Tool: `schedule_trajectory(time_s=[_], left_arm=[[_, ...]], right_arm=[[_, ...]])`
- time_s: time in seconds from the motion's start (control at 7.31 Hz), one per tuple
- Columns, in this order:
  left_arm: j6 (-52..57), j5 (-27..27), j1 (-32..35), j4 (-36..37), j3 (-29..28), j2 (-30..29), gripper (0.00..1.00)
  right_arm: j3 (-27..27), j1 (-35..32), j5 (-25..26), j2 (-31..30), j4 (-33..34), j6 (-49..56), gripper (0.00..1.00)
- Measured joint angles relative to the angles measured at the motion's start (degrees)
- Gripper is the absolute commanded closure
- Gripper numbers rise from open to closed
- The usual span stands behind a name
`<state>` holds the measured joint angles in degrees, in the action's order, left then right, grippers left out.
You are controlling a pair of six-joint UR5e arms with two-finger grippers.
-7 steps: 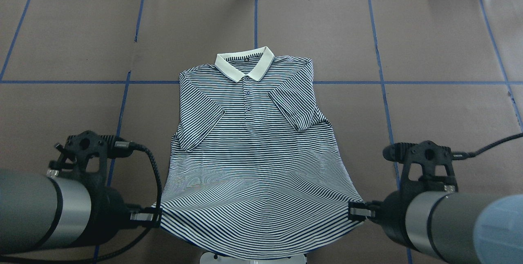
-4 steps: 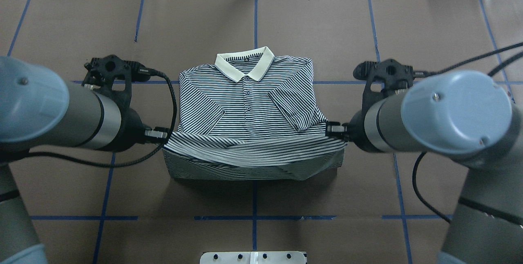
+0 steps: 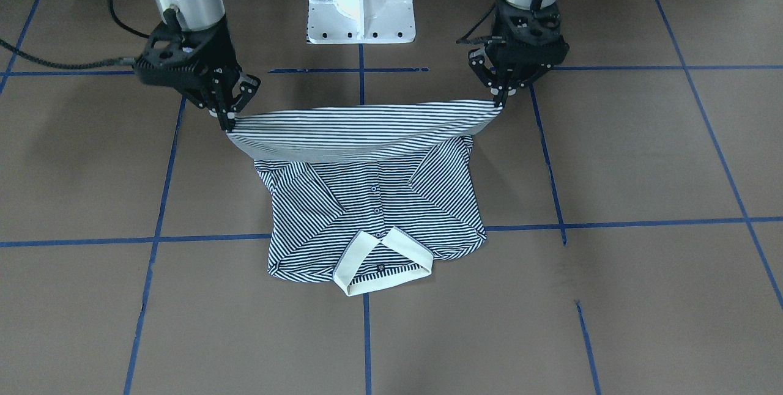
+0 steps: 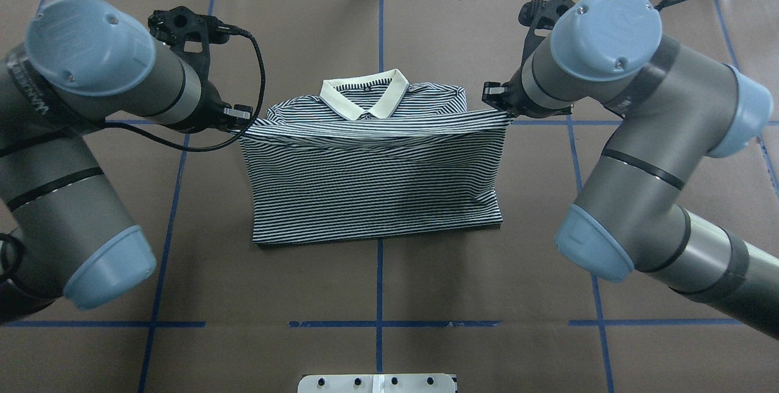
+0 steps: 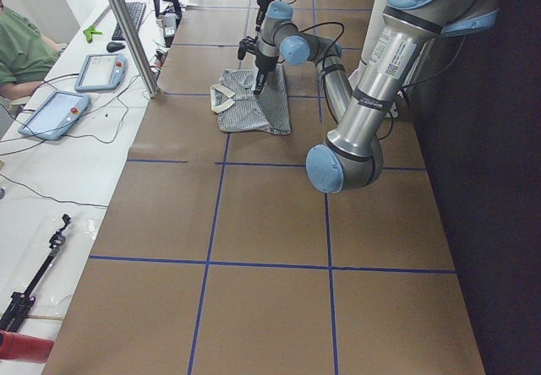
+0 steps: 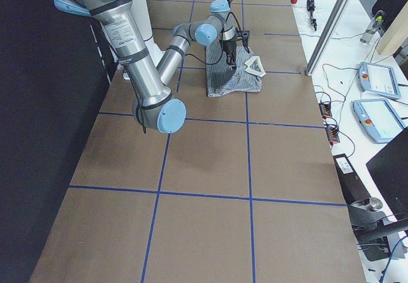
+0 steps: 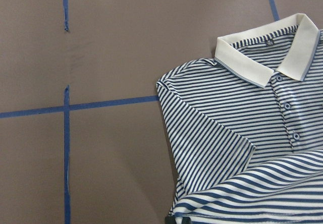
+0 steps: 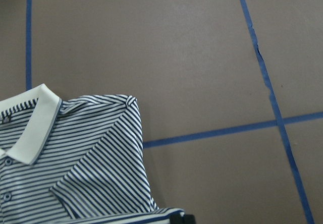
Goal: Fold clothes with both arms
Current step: 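Lift the hem with both grippers and fold it toward the collar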
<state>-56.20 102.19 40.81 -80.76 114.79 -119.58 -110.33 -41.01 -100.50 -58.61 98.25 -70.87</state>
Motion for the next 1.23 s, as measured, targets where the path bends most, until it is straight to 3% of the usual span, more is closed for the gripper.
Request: schedule_trajectory(time_s=[0.55,0.96,1.09,1.23], left_arm=[[1.08,-0.8,2.08,-15.61,-19.82,-3.74,1.0],[1.07,-2.72,1.9,-26.34,-33.22,-5.93,1.0],[1.04,-2.93,1.78,-27.47,-34.52,-6.3,0.9],[1.01,-2.98,1.71,-27.91,-34.97,-6.54,0.18]], right_arm=[[23.16,-1.11,0.59,7.64,-15.11,-0.12,1.0],[33.49,-1.12,2.2,9.83,-21.05,0.04,1.0],[34.66,-1.1,2.5,9.89,-21.51,0.2,0.63],[35.33,-1.09,2.62,9.9,-21.69,0.29,0.01]])
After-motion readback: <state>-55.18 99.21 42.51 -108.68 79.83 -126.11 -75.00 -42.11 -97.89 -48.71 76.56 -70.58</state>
